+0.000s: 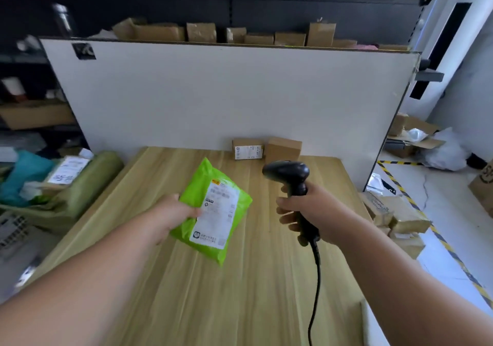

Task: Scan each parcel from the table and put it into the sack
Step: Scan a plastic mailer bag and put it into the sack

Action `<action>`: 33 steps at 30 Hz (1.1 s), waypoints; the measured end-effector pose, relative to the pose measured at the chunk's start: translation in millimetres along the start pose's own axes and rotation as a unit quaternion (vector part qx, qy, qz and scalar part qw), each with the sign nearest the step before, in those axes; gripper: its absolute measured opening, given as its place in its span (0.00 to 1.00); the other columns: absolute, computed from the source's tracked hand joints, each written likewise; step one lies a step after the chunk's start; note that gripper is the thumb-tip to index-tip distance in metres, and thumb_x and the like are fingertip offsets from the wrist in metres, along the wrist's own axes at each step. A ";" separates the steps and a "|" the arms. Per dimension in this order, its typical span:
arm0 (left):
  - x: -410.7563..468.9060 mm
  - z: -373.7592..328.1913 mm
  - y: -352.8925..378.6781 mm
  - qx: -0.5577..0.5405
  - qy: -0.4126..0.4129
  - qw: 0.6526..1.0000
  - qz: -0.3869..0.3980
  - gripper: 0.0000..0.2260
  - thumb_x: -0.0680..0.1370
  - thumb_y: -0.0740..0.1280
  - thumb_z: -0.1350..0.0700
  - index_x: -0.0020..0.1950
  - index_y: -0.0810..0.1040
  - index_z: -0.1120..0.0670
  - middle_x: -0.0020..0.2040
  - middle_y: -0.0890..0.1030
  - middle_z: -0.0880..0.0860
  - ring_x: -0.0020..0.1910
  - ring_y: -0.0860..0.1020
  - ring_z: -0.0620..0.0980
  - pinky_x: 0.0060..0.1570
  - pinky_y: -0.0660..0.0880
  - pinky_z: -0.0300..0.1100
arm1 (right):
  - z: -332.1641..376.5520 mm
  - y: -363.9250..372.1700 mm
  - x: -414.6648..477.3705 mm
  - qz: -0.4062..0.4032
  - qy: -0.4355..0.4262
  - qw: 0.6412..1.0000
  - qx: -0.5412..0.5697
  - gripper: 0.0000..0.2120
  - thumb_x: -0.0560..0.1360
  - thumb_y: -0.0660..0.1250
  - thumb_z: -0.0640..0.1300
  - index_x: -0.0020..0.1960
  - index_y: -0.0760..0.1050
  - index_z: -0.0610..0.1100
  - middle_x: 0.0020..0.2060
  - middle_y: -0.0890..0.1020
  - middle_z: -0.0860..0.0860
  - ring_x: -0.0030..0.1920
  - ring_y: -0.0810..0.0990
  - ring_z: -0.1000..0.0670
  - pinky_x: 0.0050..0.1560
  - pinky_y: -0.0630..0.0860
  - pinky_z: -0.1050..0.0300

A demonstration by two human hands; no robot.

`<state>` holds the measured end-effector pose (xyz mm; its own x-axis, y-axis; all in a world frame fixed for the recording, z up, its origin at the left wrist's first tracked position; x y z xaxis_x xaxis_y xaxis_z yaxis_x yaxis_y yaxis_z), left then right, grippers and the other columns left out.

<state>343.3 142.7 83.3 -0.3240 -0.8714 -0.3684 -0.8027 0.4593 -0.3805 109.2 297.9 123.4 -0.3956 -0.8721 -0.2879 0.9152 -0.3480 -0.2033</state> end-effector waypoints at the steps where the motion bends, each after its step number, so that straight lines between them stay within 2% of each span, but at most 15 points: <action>1: 2.8 5.4 -12.6 -0.028 -0.007 0.999 -0.035 0.10 0.73 0.72 0.65 0.52 0.77 0.58 0.44 0.82 0.55 0.37 0.80 0.50 0.34 0.74 0.39 | 1.8 9.2 -2.4 0.028 0.015 0.999 0.010 0.13 0.74 0.73 0.41 0.57 0.75 0.44 0.41 0.86 0.44 0.35 0.84 0.48 0.39 0.81 0.51; 3: 7.8 14.9 -34.3 -0.081 -0.010 0.994 -0.076 0.10 0.73 0.72 0.65 0.52 0.77 0.57 0.47 0.82 0.57 0.41 0.81 0.53 0.40 0.76 0.44 | 6.6 31.3 -5.5 0.065 0.049 0.996 0.045 0.13 0.75 0.73 0.44 0.56 0.75 0.41 0.34 0.84 0.46 0.30 0.81 0.50 0.34 0.79 0.53; 5: 11.3 21.3 -49.1 -0.106 -0.008 0.989 -0.099 0.11 0.73 0.72 0.65 0.54 0.77 0.57 0.48 0.82 0.57 0.46 0.81 0.55 0.47 0.77 0.47 | 12.3 51.7 -5.7 0.087 0.073 0.990 0.085 0.16 0.76 0.72 0.48 0.57 0.73 0.40 0.32 0.83 0.45 0.29 0.79 0.49 0.32 0.78 0.55; 9: 17.6 35.6 -78.9 -0.140 0.001 0.982 -0.129 0.08 0.73 0.72 0.65 0.46 0.77 0.54 0.43 0.81 0.54 0.38 0.80 0.50 0.35 0.73 0.40 | 32.2 93.8 0.3 0.109 0.091 0.983 0.119 0.19 0.75 0.72 0.53 0.54 0.74 0.40 0.30 0.80 0.46 0.28 0.77 0.49 0.31 0.76 0.56; 15: 29.0 60.4 -137.2 -0.167 0.025 0.976 -0.138 0.10 0.73 0.72 0.65 0.51 0.78 0.55 0.45 0.82 0.54 0.41 0.81 0.52 0.39 0.75 0.41 | 61.9 169.9 14.4 0.132 0.111 0.979 0.108 0.18 0.74 0.72 0.56 0.43 0.72 0.42 0.29 0.76 0.48 0.26 0.74 0.50 0.28 0.74 0.59; 20: 46.4 83.9 -201.9 -0.169 0.035 0.974 -0.147 0.09 0.73 0.71 0.66 0.49 0.80 0.54 0.39 0.82 0.50 0.36 0.80 0.48 0.33 0.73 0.38 | 86.2 245.2 27.7 0.132 0.118 0.979 0.097 0.19 0.74 0.72 0.57 0.41 0.71 0.43 0.29 0.75 0.49 0.26 0.73 0.50 0.29 0.73 0.58; 22: 55.7 94.2 -229.4 -0.167 0.038 0.975 -0.138 0.08 0.73 0.71 0.66 0.48 0.79 0.54 0.39 0.82 0.51 0.37 0.81 0.50 0.35 0.75 0.40 | 96.7 277.8 34.1 0.132 0.120 0.979 0.095 0.19 0.74 0.72 0.57 0.40 0.71 0.43 0.28 0.75 0.49 0.26 0.73 0.50 0.29 0.73 0.59; 24: 66.4 104.1 -257.7 -0.163 0.045 0.976 -0.134 0.08 0.73 0.71 0.66 0.49 0.80 0.55 0.44 0.83 0.55 0.42 0.81 0.53 0.43 0.77 0.44 | 106.3 310.0 41.6 0.134 0.123 0.979 0.094 0.19 0.74 0.72 0.57 0.39 0.71 0.43 0.28 0.75 0.49 0.26 0.73 0.51 0.29 0.73 0.59; 26: 77.5 113.4 -284.2 -0.162 0.050 0.977 -0.129 0.08 0.72 0.71 0.67 0.49 0.80 0.57 0.47 0.83 0.57 0.44 0.81 0.54 0.46 0.78 0.47 | 114.3 340.2 48.8 0.133 0.127 0.978 0.094 0.19 0.73 0.72 0.57 0.39 0.71 0.43 0.28 0.75 0.49 0.25 0.73 0.51 0.28 0.73 0.59; 30: 97.6 127.3 -324.0 -0.177 0.061 0.974 -0.123 0.09 0.73 0.69 0.68 0.48 0.79 0.56 0.45 0.82 0.54 0.39 0.80 0.48 0.35 0.74 0.39 | 127.3 383.9 62.9 0.128 0.131 0.978 0.095 0.19 0.74 0.72 0.57 0.40 0.71 0.43 0.28 0.75 0.49 0.25 0.73 0.51 0.27 0.73 0.59; 33: 110.0 133.9 -342.7 -0.184 0.056 0.974 -0.119 0.10 0.73 0.69 0.68 0.50 0.79 0.56 0.42 0.82 0.51 0.38 0.80 0.46 0.33 0.73 0.37 | 135.0 405.2 73.4 0.124 0.134 0.978 0.102 0.19 0.74 0.72 0.57 0.41 0.72 0.42 0.28 0.75 0.49 0.25 0.73 0.51 0.28 0.73 0.59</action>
<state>649.8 -87.5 59.6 -0.1431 -0.9686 -0.2033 -0.9801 0.1672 -0.1070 461.4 46.4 146.2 -0.1398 -0.8261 -0.5460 0.9713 -0.2217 0.0867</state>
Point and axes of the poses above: each hand's wrist, its own x-axis towards the middle knuckle, its own y-axis out of the palm, z = x × y, the point moved 4 cm from there along x, towards the middle knuckle
